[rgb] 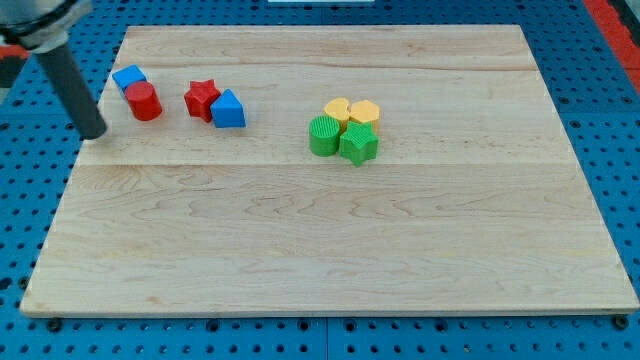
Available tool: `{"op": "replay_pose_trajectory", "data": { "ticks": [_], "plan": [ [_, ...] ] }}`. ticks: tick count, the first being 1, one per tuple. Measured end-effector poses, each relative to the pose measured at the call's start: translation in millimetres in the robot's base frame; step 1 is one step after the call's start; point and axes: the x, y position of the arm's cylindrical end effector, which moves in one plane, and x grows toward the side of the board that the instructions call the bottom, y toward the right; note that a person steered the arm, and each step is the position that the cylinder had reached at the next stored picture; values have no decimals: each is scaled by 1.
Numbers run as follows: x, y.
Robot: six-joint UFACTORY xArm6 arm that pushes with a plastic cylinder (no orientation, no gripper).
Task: Slide the blue cube down a bit
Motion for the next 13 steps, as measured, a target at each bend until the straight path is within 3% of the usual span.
{"op": "replay_pose_trajectory", "data": {
  "ticks": [2,4,5,7,8,10,11,12,13],
  "plan": [
    [-30,17],
    [-30,88],
    [-19,90],
    [-15,-14],
    [-18,-15],
    [-128,-15],
    [-146,4],
    [-146,68],
    [-129,69]
  ]
}}
